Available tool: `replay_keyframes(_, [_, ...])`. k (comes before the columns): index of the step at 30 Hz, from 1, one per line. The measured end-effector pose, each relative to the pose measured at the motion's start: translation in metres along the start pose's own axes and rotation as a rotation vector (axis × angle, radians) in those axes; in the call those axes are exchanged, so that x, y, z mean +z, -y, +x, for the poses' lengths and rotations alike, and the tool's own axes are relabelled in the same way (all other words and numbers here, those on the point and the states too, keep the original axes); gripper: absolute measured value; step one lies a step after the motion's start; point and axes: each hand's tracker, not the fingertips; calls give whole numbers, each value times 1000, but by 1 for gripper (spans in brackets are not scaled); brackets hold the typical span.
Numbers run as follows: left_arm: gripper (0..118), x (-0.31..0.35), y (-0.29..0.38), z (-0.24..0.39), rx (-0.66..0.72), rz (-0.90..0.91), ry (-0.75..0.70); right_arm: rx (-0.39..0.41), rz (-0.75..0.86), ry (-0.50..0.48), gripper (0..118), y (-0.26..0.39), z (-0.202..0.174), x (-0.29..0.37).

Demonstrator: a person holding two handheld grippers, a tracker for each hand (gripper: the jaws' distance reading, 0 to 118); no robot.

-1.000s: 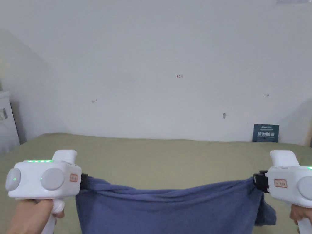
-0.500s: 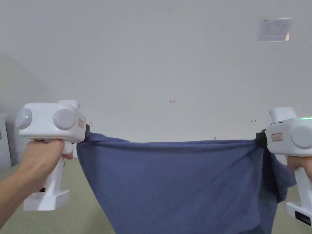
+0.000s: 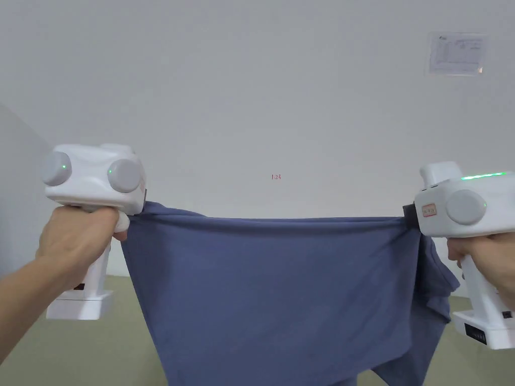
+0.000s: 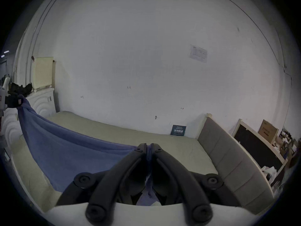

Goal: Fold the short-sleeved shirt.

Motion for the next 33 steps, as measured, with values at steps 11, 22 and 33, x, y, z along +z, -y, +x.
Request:
replay_keyframes(11, [3, -100, 29, 17, 16, -68, -26, -20, -24, 25, 5, 26, -29, -104])
replay_keyframes(22, [3, -113, 167, 21, -66, -254, 73, -117, -183, -5, 5, 168, -34, -98])
replay_keyframes(33, [3, 7, 324, -8, -85, -396, 146, -76, -363, -56, 5, 341, -32, 58])
